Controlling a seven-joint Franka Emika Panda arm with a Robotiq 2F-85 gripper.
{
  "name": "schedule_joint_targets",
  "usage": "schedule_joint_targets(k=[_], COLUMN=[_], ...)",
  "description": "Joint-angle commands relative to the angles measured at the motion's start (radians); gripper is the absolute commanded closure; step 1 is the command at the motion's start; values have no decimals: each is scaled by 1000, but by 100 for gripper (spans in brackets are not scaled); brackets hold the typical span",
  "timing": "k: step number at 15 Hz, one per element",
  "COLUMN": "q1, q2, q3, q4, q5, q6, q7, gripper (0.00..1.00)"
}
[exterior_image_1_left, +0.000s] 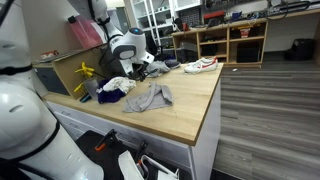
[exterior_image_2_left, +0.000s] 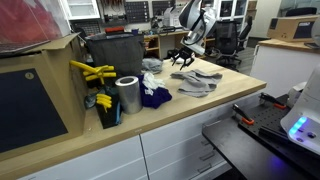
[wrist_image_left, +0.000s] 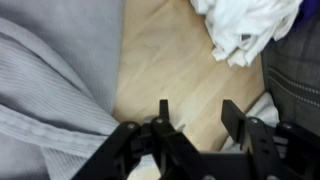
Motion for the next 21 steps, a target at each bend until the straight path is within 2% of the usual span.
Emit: schedule_joint_targets(k=[1,2,3,4,5,7,9,11,13,21], q1=[-78,-2,-86,17,23,48,70,93,116,190], q2=[-206,-253,-279,-318,-336,-356,-361,-348,-336,-258], q3=[15,-93,-50,-194,-242,-331,-387,-415,-423,-409], q4=[-198,-223,-251,-265,-275,-281,-292,-325,-366,-448], q5=[-18,-28,-117,-166,-258,-424,-570,-678,-737,-767], q6=[-225,-318,-387,-477,-541,-632,-658,-609,-540,-167], q7=[-113,-140,-128,-141,-132,-136,-144,-162,-178,-174], gripper=[10,4,0,0,0,0,0,0,0,0])
